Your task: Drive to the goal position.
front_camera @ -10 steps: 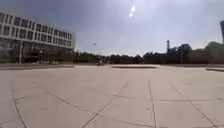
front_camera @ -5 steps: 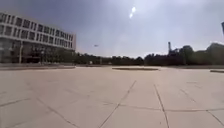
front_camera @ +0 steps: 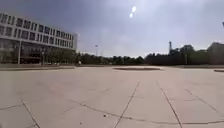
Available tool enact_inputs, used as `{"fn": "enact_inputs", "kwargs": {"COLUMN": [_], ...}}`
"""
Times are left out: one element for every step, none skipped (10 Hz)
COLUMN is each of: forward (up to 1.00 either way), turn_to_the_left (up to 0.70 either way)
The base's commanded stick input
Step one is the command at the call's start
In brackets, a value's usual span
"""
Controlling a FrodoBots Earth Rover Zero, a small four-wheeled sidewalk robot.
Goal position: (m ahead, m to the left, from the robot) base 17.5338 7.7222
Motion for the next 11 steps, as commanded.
{"fn": "enact_inputs", "kwargs": {"forward": [0.7,0.7,0.7,0.7,0.7,0.7,0.7,0.7,0.7,0.7,0.7], "turn_to_the_left": [-0.01,-0.01,-0.01,-0.01,-0.01,-0.01,-0.01,-0.01,-0.01,-0.01,-0.01]}}
